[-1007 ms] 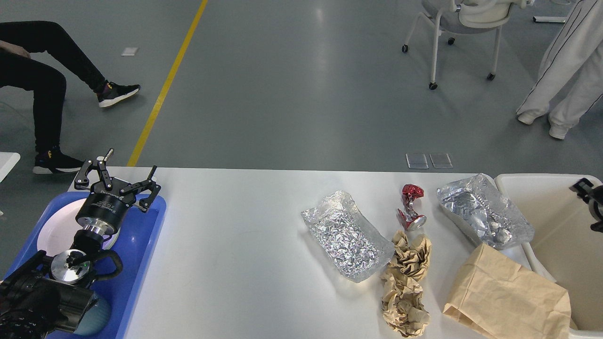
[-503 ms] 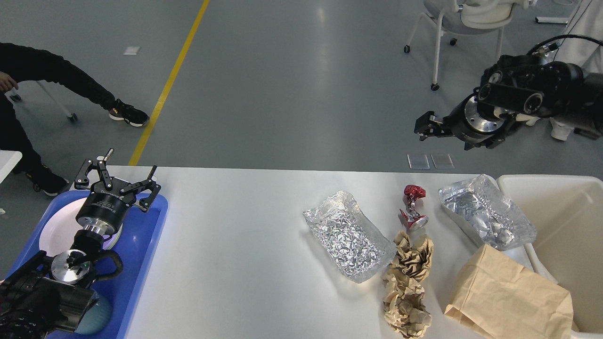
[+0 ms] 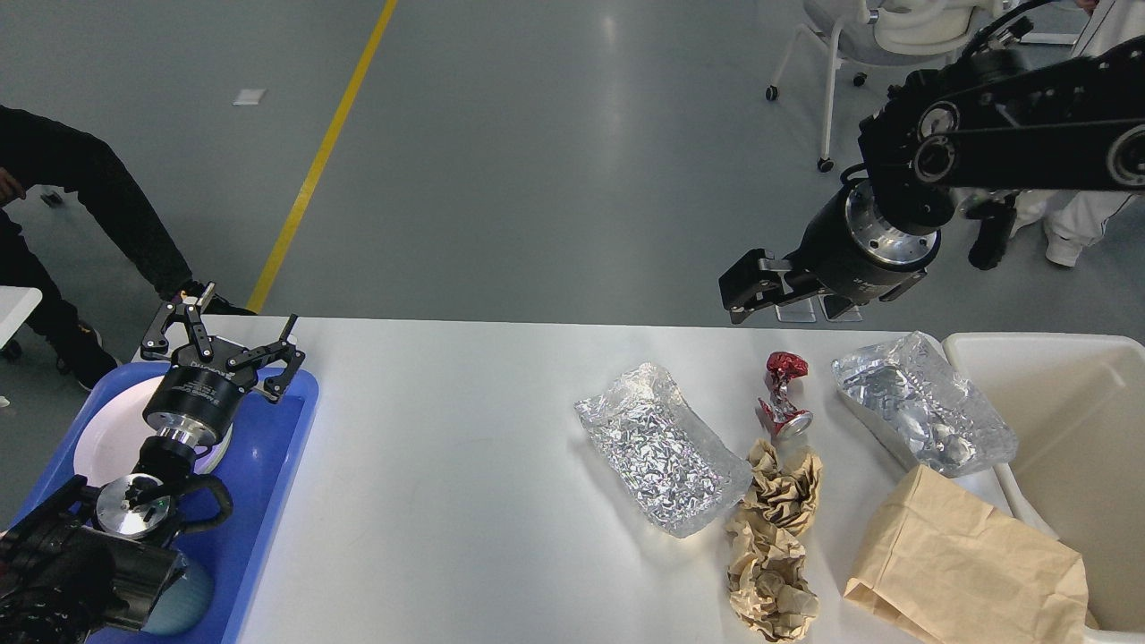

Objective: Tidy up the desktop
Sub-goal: 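Move the right gripper down onto the foil package and grasp it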

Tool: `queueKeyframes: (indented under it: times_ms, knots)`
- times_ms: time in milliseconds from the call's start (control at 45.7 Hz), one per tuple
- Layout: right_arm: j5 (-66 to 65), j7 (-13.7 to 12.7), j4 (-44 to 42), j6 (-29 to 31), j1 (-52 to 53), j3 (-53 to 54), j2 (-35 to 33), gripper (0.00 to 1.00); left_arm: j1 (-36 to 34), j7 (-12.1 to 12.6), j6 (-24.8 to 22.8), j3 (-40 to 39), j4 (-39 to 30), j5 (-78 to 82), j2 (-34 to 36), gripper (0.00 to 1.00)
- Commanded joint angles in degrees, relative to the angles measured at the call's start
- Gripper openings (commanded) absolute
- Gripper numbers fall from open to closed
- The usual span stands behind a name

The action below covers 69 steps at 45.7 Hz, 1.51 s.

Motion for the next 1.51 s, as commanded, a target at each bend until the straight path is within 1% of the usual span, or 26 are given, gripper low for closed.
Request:
queueKeyframes:
  times_ms: [0, 153, 241, 350, 525, 591, 678, 810, 919, 1028, 1138, 1203, 1225, 1269, 1335, 1357, 1422, 1444, 1488]
  knots:
    - [-2.10, -0.26, -0.10, -0.15, -2.97, 0.70, -0.08, 1.00, 0.00, 0.00, 0.00, 0.04, 0.00, -0.02, -0.05, 0.96]
    - [0.35, -0.97, -6.07, -6.39, -14.48, 0.79, 1.15, 1.00, 0.00, 0.00, 0.00, 0.04, 0.00, -0.02, 0.03, 0.96]
    - [6.23, -1.14, -7.57, -9.73, -21.51, 0.70, 1.50, 1.00, 0.00, 0.00, 0.00, -0.05, 0.00, -0.02, -0.05, 0.96]
    - [13.97, -1.41, -8.54, -15.00, -26.97, 0.70, 2.99, 1.00, 0.00, 0.00, 0.00, -0.05, 0.00, -0.02, -0.05, 0.96]
    - [25.22, -1.32, -8.54, -16.94, -32.51, 1.31, 3.17, 1.00, 0.00, 0.00, 0.00, 0.04, 0.00, -0.02, -0.05, 0.96]
    - [29.01, -1.32, -8.54, -18.87, -35.14, 3.77, 2.99, 1.00, 0.00, 0.00, 0.00, 0.04, 0.00, -0.02, -0.05, 0.96]
    - [29.89, -1.32, -8.80, -22.29, -38.92, 7.28, 3.08, 1.00, 0.00, 0.00, 0.00, 0.03, 0.00, -0.02, -0.05, 0.96]
    - [29.89, -1.32, -10.90, -25.29, -43.41, 11.16, 3.34, 0.99, 0.00, 0.00, 0.00, 0.04, 0.00, -0.02, -0.05, 0.96]
    - [29.98, -1.32, -13.72, -27.66, -46.92, 13.35, 6.15, 0.99, 0.00, 0.00, 0.00, -0.05, 0.00, -0.02, -0.05, 0.96]
    - [29.98, -1.32, -17.67, -28.45, -50.44, 15.29, 8.09, 0.99, 0.00, 0.00, 0.00, 0.03, 0.00, 0.07, -0.05, 0.96]
    - [30.07, -1.23, -21.10, -28.54, -53.17, 18.10, 8.62, 0.99, 0.00, 0.00, 0.00, -0.05, 0.00, -0.02, -0.05, 0.96]
    - [29.98, -1.23, -22.68, -28.89, -54.49, 19.42, 8.88, 0.97, 0.00, 0.00, 0.00, 0.03, 0.00, -0.02, -0.05, 0.96]
    - [29.98, -1.23, -23.21, -29.16, -54.84, 19.68, 9.14, 0.96, 0.00, 0.00, 0.00, -0.05, 0.00, -0.02, -0.05, 0.96]
    - [29.98, -1.15, -24.35, -29.77, -55.63, 19.86, 9.93, 0.89, 0.00, 0.00, 0.00, -0.05, 0.00, -0.02, -0.05, 0.96]
    - [29.98, -0.97, -25.94, -30.83, -56.68, 19.86, 10.73, 0.83, 0.00, 0.00, 0.00, -0.05, 0.00, -0.02, -0.05, 0.96]
    - [29.89, -0.97, -26.20, -31.00, -56.86, 19.86, 10.82, 0.77, 0.00, 0.00, 0.00, -0.05, 0.00, -0.02, -0.05, 0.96]
    - [29.81, -0.97, -26.29, -31.00, -57.21, 19.69, 10.82, 0.52, 0.00, 0.00, 0.00, 0.03, 0.00, -0.02, -0.05, 0.96]
    - [29.54, -0.97, -26.20, -31.00, -57.21, 19.60, 10.82, 0.46, 0.00, 0.00, 0.00, 0.04, 0.00, -0.02, -0.05, 0.96]
    - [29.45, -0.97, -26.20, -31.00, -57.21, 19.51, 10.82, 0.39, 0.00, 0.00, 0.00, 0.03, 0.00, -0.02, -0.05, 0.96]
